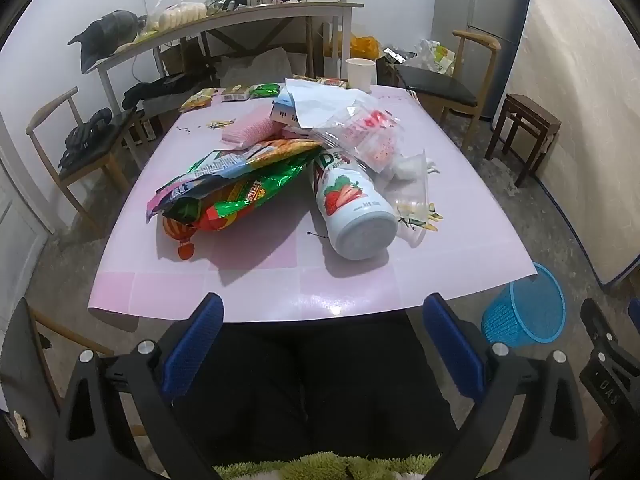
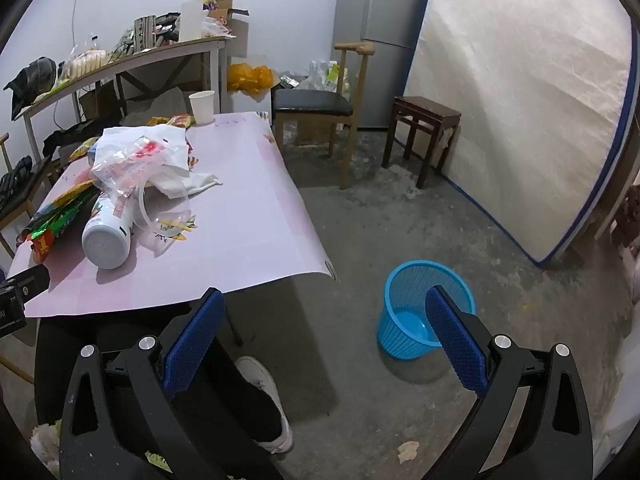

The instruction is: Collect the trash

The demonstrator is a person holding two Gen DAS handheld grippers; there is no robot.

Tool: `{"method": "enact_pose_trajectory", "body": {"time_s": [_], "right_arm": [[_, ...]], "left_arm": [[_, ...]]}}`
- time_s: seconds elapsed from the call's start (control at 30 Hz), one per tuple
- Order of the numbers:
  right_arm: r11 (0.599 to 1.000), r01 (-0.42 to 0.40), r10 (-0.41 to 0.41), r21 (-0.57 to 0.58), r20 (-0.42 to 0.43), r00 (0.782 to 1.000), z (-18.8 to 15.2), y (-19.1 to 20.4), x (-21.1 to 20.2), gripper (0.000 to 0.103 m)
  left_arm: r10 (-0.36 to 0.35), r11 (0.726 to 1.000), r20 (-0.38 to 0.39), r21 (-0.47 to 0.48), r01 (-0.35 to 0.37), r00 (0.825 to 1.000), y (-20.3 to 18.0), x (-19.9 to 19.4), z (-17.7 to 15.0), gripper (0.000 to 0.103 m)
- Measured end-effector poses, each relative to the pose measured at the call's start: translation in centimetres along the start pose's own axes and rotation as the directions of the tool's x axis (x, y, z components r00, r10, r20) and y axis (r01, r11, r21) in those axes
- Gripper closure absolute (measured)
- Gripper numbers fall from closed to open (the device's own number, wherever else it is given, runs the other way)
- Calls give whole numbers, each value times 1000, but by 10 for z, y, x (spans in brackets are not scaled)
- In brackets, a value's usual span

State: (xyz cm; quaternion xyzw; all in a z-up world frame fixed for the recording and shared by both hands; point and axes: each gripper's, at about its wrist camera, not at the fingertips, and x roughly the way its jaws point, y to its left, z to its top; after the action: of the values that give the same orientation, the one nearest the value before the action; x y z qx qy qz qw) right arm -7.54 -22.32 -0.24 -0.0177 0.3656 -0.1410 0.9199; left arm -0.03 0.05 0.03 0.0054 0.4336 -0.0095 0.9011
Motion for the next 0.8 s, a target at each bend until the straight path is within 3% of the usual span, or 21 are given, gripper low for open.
{"method": "enact_pose_trajectory", "body": {"time_s": [0.8], "right_arm": [[1000, -8, 8, -5, -5, 1000, 0, 4, 1, 7]], "left_arm": [[19, 1000, -14, -3, -19, 1000, 4, 8, 0, 5]]}}
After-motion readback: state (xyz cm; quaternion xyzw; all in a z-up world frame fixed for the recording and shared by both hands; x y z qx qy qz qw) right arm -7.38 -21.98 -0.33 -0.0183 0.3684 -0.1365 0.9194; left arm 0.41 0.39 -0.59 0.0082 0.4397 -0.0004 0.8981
